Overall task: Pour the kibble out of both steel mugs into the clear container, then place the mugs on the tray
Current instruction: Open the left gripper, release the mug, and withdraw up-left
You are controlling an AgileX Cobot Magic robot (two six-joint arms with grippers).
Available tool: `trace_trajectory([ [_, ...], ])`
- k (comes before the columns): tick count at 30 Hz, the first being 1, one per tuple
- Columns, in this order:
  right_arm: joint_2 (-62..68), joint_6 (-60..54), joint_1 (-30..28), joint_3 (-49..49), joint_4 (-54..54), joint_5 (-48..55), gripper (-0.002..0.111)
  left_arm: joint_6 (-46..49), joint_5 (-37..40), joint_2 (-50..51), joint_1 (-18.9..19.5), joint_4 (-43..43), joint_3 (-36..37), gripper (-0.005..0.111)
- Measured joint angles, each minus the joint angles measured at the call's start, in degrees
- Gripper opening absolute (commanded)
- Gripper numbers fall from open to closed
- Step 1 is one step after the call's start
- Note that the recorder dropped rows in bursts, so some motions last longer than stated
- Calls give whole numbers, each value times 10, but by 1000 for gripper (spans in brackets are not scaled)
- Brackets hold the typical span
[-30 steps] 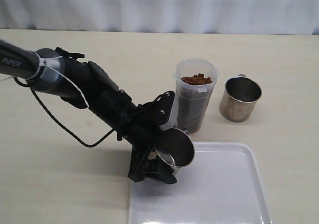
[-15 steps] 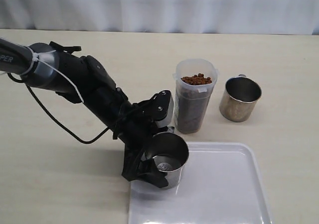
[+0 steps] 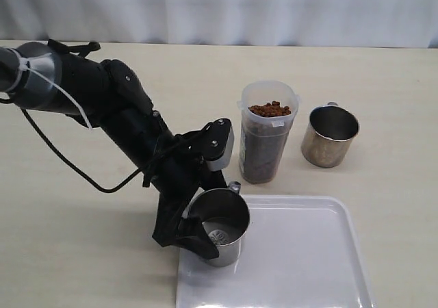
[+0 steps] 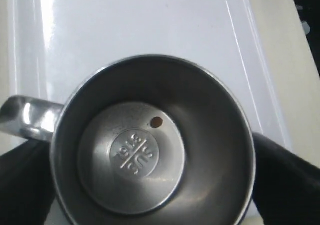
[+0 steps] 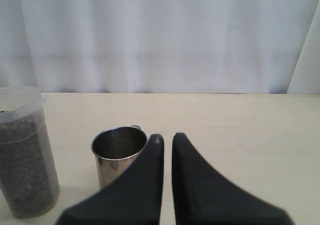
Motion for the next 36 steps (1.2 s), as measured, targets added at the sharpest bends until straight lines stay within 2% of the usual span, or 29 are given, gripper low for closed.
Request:
trace_trajectory([
  [14,0,0,0,0,0,0,5,-13,28,-74,44,16,0,66],
  [16,0,0,0,0,0,0,5,-34,26,-96,47,17,0,59],
  [17,0,0,0,0,0,0,5,-59,19,-107,47,17,0,51],
  [19,0,0,0,0,0,0,5,-147,-13,-140,47,24,0,28],
  [21,0,0,0,0,0,0,5,-251,-59,-178,47,48,0,0],
  [24,0,0,0,0,0,0,5,-394,-138,-238,47,122,4,0],
  [26,0,0,0,0,0,0,5,-453,-182,-282,47,151,20,0],
  [32,0,0,0,0,0,0,5,-539,-318,-442,47,175,122,0],
  [36,0,0,0,0,0,0,5,-573,-430,-563,47,182,229,0],
])
